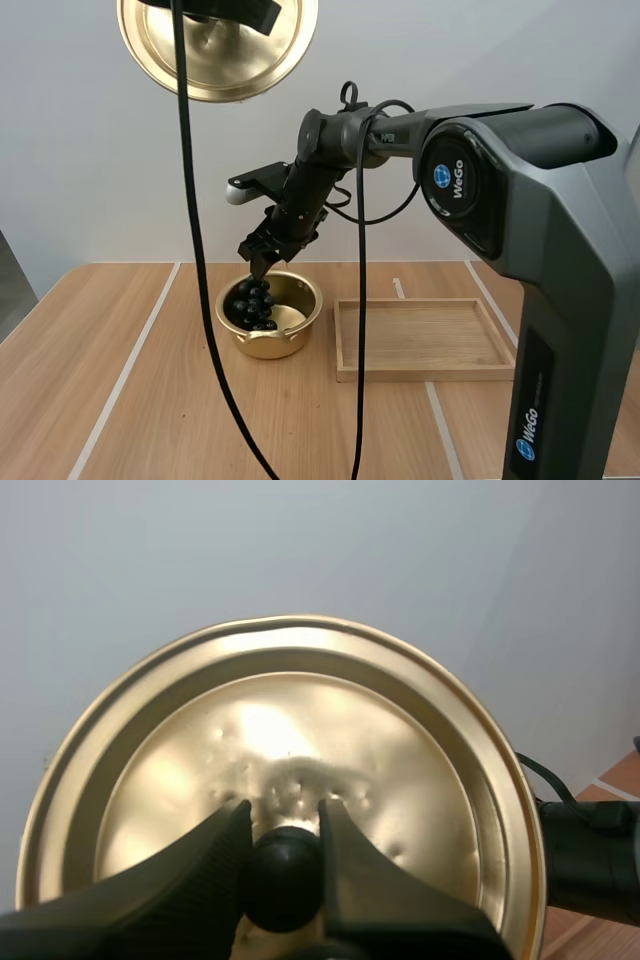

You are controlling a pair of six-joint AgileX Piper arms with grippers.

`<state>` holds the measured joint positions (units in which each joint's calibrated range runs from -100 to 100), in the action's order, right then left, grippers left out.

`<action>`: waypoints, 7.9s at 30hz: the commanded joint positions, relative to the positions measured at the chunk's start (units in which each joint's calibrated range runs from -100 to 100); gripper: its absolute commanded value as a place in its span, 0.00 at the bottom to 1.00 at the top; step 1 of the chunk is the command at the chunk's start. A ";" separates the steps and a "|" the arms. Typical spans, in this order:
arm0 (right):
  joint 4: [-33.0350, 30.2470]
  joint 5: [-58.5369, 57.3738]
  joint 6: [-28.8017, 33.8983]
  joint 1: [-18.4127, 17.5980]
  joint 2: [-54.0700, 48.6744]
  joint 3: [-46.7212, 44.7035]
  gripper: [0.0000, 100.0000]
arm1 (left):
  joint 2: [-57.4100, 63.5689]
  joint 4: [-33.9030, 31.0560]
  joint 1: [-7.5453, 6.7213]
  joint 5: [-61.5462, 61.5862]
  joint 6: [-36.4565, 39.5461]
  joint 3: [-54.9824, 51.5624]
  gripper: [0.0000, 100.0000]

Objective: Open the pot, put the grape inside, and close it

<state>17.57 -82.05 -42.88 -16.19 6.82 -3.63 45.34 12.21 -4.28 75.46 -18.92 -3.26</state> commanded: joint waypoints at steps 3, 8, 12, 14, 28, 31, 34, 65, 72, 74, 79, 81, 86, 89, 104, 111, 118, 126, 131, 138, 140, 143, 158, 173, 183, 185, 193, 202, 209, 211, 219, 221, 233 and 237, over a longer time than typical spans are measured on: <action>-6.28 1.27 3.14 0.70 -4.63 0.39 0.90 | 0.50 -0.14 -0.21 0.20 0.88 1.96 0.00; -7.23 1.64 3.83 3.04 -8.77 0.39 0.89 | 0.50 -0.14 -0.21 0.95 0.97 1.96 0.00; -7.23 1.27 3.92 6.37 -11.97 0.39 0.89 | 0.50 -0.14 -0.21 0.95 1.59 1.96 0.00; -7.23 0.24 3.92 8.12 -13.57 0.39 0.89 | 0.50 -0.14 -0.21 1.33 1.70 1.96 0.00; -7.11 -0.56 2.64 19.12 -24.20 -4.96 0.33 | -0.47 0.79 -0.21 2.70 3.04 0.21 0.00; -6.82 -0.56 2.64 20.71 -26.78 -6.11 0.00 | -1.64 0.79 -0.21 2.70 3.16 -2.29 0.00; -6.82 -0.58 2.42 21.63 -29.16 -6.87 0.00 | -2.94 0.79 -0.21 2.70 3.64 -4.21 0.00; -4.59 0.92 2.64 21.92 -48.46 -20.41 0.00 | -19.93 4.46 -0.21 -17.32 3.93 -30.36 0.00; -4.59 1.07 3.72 21.92 -49.33 -20.91 0.00 | -26.31 5.28 -0.21 -18.39 3.93 -30.83 0.00; -4.59 1.07 3.72 21.92 -49.33 -20.91 0.00 | -28.19 5.95 -0.21 -18.39 3.71 -30.83 0.00; -4.27 1.07 3.72 21.92 -49.33 -20.91 0.00 | -32.22 6.35 -0.21 -20.45 3.44 -30.83 0.00; -4.27 1.41 3.72 21.92 -49.33 -20.91 0.00 | -34.02 6.35 -0.21 -21.22 3.44 -30.83 0.00; -4.27 1.63 3.72 21.92 -49.33 -20.91 0.00 | -37.86 6.35 -0.21 -23.77 3.10 -30.83 0.00; -4.27 1.78 3.72 21.92 -49.33 -20.91 0.00 | -39.51 6.35 -0.21 -24.16 3.10 -30.83 0.00; -4.27 2.20 3.72 21.92 -49.33 -20.91 0.00 | -42.23 9.27 1.84 -22.85 0.91 -30.83 0.00; -4.15 2.37 3.72 21.92 -49.33 -20.91 0.00 | -43.39 11.30 1.84 -17.46 -0.97 -30.83 0.00; -3.56 2.55 3.72 21.92 -49.33 -20.91 0.00 | -44.29 10.71 1.84 -14.58 -0.97 -30.83 0.00; -2.90 2.55 3.72 21.92 -49.33 -20.91 0.00 | -46.87 10.07 1.84 -15.96 -0.97 -30.83 0.00; -2.90 2.55 3.72 21.92 -49.33 -20.91 0.00 | -47.00 9.63 1.84 -16.53 -0.97 -30.83 0.00; -2.90 2.55 3.72 21.92 -49.33 -20.91 0.00 | -47.00 9.41 1.84 -16.46 -0.97 -30.83 0.00; -2.90 2.55 3.72 21.92 -49.33 -20.91 0.00 | -47.00 9.41 1.84 -16.31 -0.97 -30.83 0.00; -2.90 2.55 3.72 21.92 -49.33 -20.91 0.00 | -47.00 9.41 1.84 -15.82 -0.97 -30.83 0.00; -2.80 2.23 3.72 21.92 -49.33 -20.91 0.00 | -47.00 8.09 1.84 -15.88 -0.97 -30.83 0.96; -2.80 2.23 3.72 21.92 -49.33 -20.91 0.00 | -41.80 8.09 1.84 -11.45 -0.97 -26.99 1.00; -2.82 2.20 3.82 21.92 -49.33 -20.91 0.00 | -30.57 8.09 1.84 -4.23 -0.56 -17.71 1.00; -2.82 2.05 4.21 21.92 -49.33 -20.91 0.00 | -28.25 8.09 1.84 -3.27 -0.57 -15.74 1.00; -2.82 1.65 4.68 21.92 -49.33 -20.91 0.00 | -17.81 8.09 1.84 -3.12 -0.39 -13.46 0.59; -0.50 1.65 4.89 21.92 -49.33 -20.91 0.00 | -8.09 8.09 1.84 -4.28 -0.25 -13.46 0.00; 8.66 -1.17 5.50 21.92 -49.33 -20.91 0.00 | -0.83 8.09 1.84 2.21 -0.25 -13.46 0.00; 11.95 -2.63 7.93 21.92 -49.33 -20.91 0.00 | 1.51 8.51 1.84 4.63 0.27 -13.46 0.00; 20.63 -6.17 5.64 21.92 -51.03 -20.91 0.00 | 8.81 6.00 1.84 3.94 10.01 -13.46 0.00; 20.59 -4.11 5.08 21.92 -53.08 -21.22 0.00 | 11.20 2.03 1.84 0.04 13.61 -14.16 0.00; 20.69 6.27 2.29 21.92 -69.71 -35.95 0.00 | 24.69 -8.19 1.84 -4.53 25.14 -28.84 0.00; 20.69 6.92 2.29 21.92 -74.14 -40.87 0.00 | 28.86 -8.19 1.84 -4.69 25.78 -34.70 0.00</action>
<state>37.99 -76.34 -40.02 5.53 -65.02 -42.23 72.15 4.28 -2.49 71.61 5.57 -34.98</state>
